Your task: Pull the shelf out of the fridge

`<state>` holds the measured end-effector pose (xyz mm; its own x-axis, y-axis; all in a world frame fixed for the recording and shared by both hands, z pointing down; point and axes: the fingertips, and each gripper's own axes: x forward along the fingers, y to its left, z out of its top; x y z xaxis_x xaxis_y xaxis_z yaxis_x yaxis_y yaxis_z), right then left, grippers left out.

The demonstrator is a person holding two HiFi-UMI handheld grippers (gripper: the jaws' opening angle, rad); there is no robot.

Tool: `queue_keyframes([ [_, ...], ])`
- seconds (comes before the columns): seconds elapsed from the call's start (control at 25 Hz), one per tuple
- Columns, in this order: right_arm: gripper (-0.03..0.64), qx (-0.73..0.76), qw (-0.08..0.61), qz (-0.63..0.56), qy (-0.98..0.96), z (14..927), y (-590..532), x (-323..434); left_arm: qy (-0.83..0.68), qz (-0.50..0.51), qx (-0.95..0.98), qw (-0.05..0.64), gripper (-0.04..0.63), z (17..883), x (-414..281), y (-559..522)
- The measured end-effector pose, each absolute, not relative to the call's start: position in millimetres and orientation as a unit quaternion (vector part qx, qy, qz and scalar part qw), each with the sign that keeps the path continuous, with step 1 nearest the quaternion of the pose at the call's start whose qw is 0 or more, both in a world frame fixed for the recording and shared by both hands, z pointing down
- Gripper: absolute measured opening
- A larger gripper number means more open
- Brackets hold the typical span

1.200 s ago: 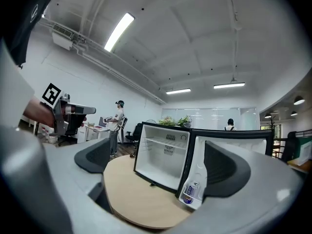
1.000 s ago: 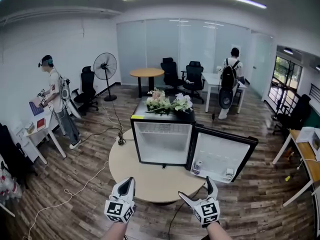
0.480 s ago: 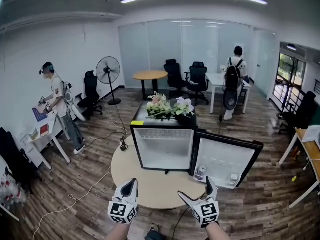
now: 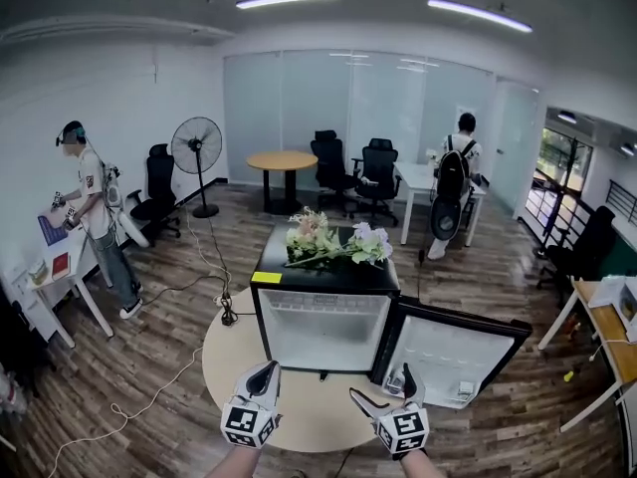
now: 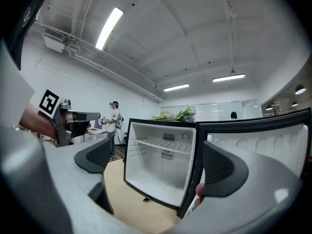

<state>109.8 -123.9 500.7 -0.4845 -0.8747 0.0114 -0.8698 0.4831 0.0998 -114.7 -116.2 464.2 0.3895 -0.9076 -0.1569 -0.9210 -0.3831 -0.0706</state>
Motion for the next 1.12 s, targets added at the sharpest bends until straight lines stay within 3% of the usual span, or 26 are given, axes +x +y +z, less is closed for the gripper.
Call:
queue_keyframes([
  [0.52, 0.597, 0.533, 0.055, -0.024, -0.844, 518, -231, 66, 0.506, 0.048, -0.86, 0.053, 0.0, 480, -131, -245],
  [1.12, 0.589, 0.555, 0.056, -0.02, -0.83, 531, -314, 42, 0.476, 0.052, -0.877, 0.041, 0.0, 508, -137, -322],
])
